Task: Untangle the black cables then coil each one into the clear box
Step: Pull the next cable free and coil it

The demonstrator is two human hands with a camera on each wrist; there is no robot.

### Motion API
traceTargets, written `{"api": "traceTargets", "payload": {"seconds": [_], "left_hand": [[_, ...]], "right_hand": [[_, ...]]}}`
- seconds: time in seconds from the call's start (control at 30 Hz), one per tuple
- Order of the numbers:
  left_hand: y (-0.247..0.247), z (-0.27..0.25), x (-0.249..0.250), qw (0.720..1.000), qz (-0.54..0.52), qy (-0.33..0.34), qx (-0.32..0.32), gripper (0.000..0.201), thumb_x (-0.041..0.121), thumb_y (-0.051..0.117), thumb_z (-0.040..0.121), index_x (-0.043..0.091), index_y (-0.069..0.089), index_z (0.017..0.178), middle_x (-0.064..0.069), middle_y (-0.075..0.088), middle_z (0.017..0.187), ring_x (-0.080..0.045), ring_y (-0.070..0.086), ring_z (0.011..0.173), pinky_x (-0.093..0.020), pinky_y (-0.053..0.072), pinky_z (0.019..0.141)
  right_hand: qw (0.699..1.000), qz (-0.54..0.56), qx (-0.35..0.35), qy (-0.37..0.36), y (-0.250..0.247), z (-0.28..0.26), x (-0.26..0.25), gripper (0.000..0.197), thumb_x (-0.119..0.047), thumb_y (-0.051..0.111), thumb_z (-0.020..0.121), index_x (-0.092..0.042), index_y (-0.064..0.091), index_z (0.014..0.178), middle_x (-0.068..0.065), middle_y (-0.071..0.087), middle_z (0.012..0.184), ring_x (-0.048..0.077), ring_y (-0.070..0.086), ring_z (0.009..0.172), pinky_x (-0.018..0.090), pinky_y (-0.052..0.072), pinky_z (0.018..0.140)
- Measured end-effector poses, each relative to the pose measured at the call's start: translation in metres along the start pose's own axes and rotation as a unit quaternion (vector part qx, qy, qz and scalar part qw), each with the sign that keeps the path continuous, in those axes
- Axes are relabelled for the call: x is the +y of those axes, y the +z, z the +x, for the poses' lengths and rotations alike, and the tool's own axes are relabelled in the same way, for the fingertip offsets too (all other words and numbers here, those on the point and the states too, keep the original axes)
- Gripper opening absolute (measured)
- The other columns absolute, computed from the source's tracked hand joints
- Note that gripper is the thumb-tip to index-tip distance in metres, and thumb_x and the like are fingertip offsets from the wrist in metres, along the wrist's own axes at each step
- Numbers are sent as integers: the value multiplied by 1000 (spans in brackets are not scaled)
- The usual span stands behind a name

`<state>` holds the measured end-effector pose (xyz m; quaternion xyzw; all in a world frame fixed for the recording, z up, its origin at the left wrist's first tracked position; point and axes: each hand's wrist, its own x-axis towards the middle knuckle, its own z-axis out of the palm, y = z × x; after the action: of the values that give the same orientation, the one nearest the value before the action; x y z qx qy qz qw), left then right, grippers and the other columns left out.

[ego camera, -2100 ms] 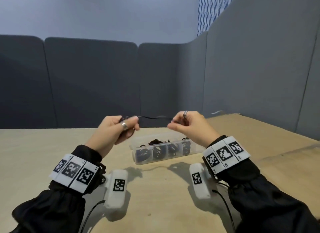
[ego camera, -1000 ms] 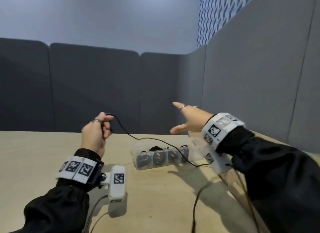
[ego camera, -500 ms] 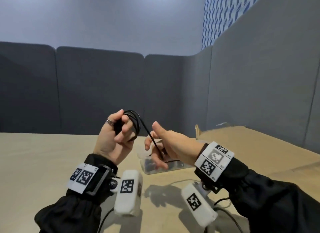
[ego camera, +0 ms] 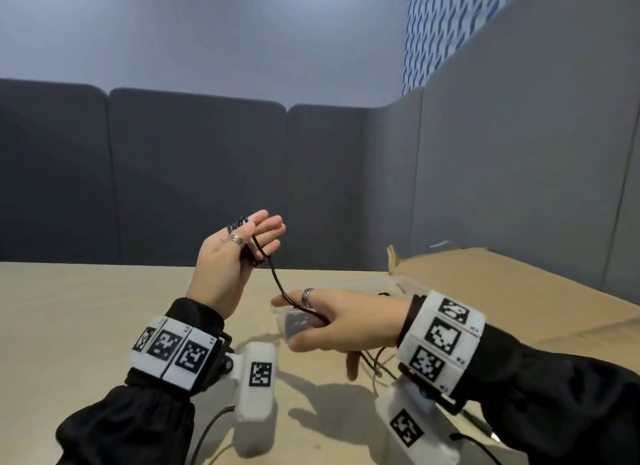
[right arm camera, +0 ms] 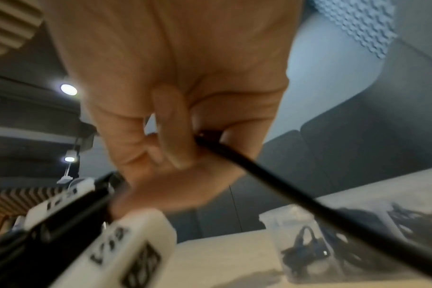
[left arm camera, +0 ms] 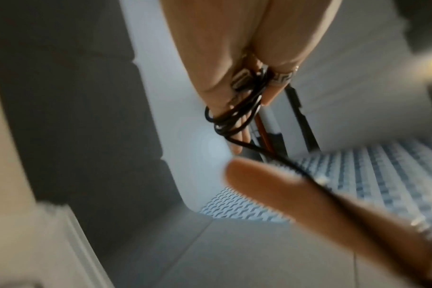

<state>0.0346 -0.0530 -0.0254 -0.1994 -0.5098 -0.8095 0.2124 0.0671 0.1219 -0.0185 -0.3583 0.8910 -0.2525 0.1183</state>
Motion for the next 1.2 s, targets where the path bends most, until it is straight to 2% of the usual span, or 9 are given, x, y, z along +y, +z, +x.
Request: {"api": "traceTargets", "payload": {"seconds": [0.17,0.27,0.37,0.47,0.6,0.77,0.93,1.07,1.2], "left_hand": [[10,-14,-10,946,308,-38,-97,28,27,40,98,10,60,107,-5,70,89,-11,62,69,-8,43,56],[15,-20,-10,932,278,-92,-216,64,67,51,77,9,67,102,-9,71,82,-12,54,49,-14,37,49],[14,-22,-6,938,184,-105,-276,54,60,68,67,11,75,88,-8,64,68,-6,38,32,-18,32,50],[19,-22,5,979,21,-97,-180,30,35,63,70,10,77,77,0,58,53,-4,38,31,-14,42,53],[9,-7,13,975,-208,-70,-46,32,23,51,80,5,76,89,-9,73,98,-16,71,88,-18,56,71],[8,-1,-4,1000,17,1,-7,27,11,36,100,3,50,122,-12,66,113,-21,67,103,-28,52,92],[4,-11,-9,924,359,-12,-134,23,25,42,98,16,63,104,-4,71,85,-9,65,68,-26,47,70],[11,-22,-3,885,383,-89,-249,35,43,62,81,10,72,79,-4,57,59,-13,47,43,-19,40,46],[8,-17,7,964,157,-130,-169,29,26,67,74,14,61,48,-1,44,41,-5,32,27,-11,24,28]], "right_hand": [[982,-94,147,-72,-34,-10,-1,21,-21,58,91,-24,69,109,-8,67,80,4,60,68,19,47,69],[949,-45,292,-112,-54,-3,9,6,-21,70,83,-20,75,87,-8,70,78,2,62,77,16,47,76],[936,-2,337,-103,-66,4,21,9,-31,76,77,-23,74,78,-3,64,65,6,54,63,13,43,64],[969,-43,236,-54,-52,12,32,15,-35,57,92,-30,68,100,-5,57,62,-1,46,45,9,37,49],[999,-45,15,5,-14,12,44,28,-21,40,101,-20,47,128,-5,54,68,2,52,58,16,47,56],[968,182,-175,-14,10,-5,28,21,-8,35,101,-24,45,110,-2,55,65,14,62,69,29,56,64],[977,206,28,-44,-35,-14,14,16,-12,40,101,-13,55,97,-2,46,62,11,57,48,33,55,58],[982,-22,186,-19,-58,-13,35,13,-29,58,92,-19,67,89,-4,44,57,6,38,33,21,39,36],[976,-24,214,-8,-64,-21,60,22,-32,55,93,-15,62,80,-4,38,51,7,35,35,22,37,36]]}}
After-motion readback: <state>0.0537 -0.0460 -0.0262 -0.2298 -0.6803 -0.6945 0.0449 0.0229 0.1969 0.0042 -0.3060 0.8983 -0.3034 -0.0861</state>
